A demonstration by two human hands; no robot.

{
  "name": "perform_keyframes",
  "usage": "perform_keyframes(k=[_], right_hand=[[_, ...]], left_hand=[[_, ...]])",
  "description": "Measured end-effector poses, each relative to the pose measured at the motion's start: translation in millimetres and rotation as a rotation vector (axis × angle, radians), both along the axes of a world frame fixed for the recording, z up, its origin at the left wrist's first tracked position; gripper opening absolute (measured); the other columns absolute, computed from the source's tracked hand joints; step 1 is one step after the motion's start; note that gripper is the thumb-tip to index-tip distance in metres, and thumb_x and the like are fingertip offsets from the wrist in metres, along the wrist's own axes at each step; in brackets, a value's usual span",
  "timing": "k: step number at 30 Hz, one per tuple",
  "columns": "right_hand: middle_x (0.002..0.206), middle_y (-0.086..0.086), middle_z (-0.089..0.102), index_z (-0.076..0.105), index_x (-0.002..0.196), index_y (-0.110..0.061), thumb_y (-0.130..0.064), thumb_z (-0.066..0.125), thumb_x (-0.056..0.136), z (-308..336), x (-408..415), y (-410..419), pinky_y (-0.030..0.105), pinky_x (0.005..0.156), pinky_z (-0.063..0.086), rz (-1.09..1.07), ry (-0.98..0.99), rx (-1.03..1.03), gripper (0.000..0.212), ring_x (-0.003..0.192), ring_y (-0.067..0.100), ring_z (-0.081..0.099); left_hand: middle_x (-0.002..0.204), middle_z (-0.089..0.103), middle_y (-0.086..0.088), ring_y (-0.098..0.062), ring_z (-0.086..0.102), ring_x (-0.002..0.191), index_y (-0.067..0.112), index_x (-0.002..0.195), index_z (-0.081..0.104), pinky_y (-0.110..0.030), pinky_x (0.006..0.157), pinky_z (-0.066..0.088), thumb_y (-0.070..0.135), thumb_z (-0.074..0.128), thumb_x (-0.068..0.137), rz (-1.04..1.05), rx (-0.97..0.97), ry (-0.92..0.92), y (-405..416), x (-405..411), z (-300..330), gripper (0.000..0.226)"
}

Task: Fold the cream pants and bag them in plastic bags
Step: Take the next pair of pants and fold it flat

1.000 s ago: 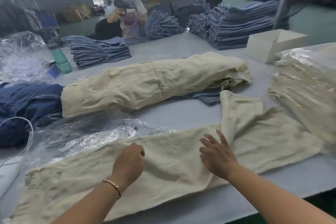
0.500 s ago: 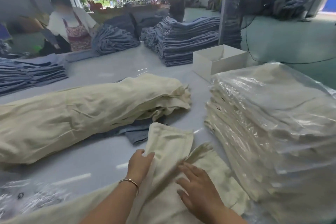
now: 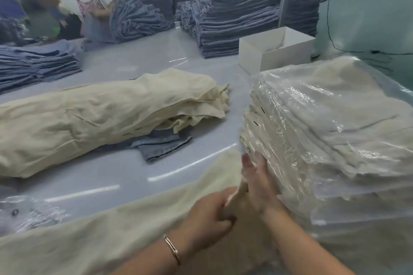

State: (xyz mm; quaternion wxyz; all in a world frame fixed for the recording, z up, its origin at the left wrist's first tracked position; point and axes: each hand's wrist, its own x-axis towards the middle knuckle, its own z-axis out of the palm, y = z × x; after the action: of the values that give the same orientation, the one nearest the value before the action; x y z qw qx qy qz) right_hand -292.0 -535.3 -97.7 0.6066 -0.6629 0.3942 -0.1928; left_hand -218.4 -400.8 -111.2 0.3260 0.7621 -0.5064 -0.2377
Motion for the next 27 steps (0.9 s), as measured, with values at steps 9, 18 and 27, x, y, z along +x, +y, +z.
perform_keyframes(k=[9,18,27], right_hand=[[0.13,0.007,0.033,0.045,0.126,-0.025,-0.001,0.041,0.084,-14.3,-22.2,-2.7,0.034,0.087,0.047,0.559,0.867,-0.726,0.048,0.106,0.028,0.055],[0.135,0.014,0.028,0.036,0.13,-0.018,-0.001,0.043,0.087,-27.0,-22.4,9.3,0.045,0.094,0.046,0.475,1.025,-0.935,0.047,0.111,0.03,0.051],[0.142,0.019,0.023,0.009,0.148,-0.009,-0.017,0.047,0.089,-32.3,-16.1,20.5,0.044,0.104,0.039,0.403,1.074,-0.817,0.071,0.126,0.036,0.042]], left_hand=[[0.07,0.063,0.008,-0.014,0.062,0.059,0.025,0.102,0.051,-0.017,0.049,0.045,0.049,0.078,0.036,-0.164,0.053,-0.727,51.3,-42.7,-53.6,0.076],[0.069,0.06,0.014,-0.007,0.06,0.057,0.026,0.079,0.064,-0.017,0.045,0.042,0.044,0.077,0.043,-0.096,0.109,-0.761,130.2,-18.4,-49.3,0.042],[0.091,0.063,0.005,-0.015,0.059,0.083,0.026,0.099,0.064,-0.03,0.07,0.047,0.043,0.047,0.092,-0.211,0.183,-0.293,137.3,-2.3,-29.0,0.025]])
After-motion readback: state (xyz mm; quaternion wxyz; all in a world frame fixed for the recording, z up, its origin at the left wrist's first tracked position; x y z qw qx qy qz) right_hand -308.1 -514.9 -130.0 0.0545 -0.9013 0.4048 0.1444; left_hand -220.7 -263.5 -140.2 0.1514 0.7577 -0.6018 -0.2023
